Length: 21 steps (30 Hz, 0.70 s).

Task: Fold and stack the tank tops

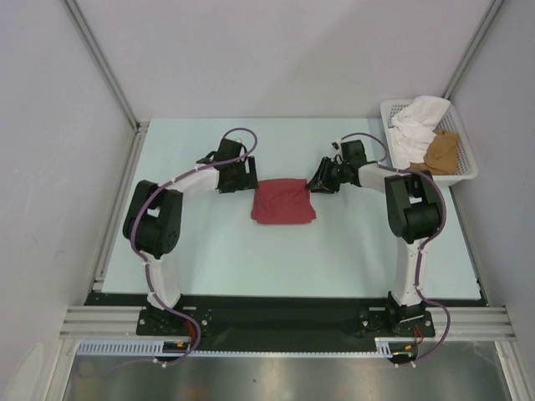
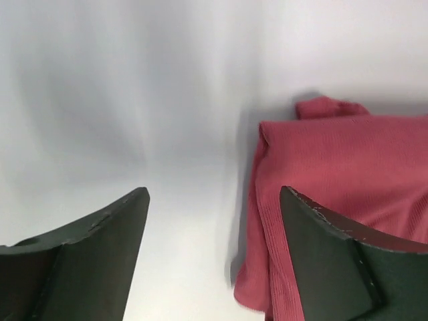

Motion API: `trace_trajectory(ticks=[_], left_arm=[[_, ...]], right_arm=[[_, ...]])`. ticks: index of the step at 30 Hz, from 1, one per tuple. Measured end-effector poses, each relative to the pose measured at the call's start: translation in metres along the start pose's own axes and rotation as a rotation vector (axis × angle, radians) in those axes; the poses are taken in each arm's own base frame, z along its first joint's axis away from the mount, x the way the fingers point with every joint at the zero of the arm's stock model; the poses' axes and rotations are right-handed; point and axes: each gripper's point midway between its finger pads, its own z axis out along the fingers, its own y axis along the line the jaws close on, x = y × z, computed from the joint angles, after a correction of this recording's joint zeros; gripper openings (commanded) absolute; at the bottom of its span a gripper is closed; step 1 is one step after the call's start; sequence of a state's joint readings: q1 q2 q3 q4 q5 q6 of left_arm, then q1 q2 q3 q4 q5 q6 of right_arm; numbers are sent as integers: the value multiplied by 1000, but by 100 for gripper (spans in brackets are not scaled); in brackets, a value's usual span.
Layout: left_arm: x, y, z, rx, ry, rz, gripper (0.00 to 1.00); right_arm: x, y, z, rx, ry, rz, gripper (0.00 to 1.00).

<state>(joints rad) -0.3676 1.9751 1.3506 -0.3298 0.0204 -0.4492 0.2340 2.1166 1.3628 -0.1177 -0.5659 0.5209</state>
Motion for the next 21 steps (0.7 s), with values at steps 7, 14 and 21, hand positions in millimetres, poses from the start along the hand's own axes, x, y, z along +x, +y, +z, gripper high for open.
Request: trace_trajectory(ticks=[7,14,21], left_arm=[[1,-34,-78,106,-135,79,69],[41,-68,-113,286,-138,128,71],[86,-82,-88,324,-11,155,62]], right_arm=[[11,34,-52,-42,-57,-68,25],[49,82,-74,-172,-6,-187,28],[108,65,-49,-171,159,-162,18]])
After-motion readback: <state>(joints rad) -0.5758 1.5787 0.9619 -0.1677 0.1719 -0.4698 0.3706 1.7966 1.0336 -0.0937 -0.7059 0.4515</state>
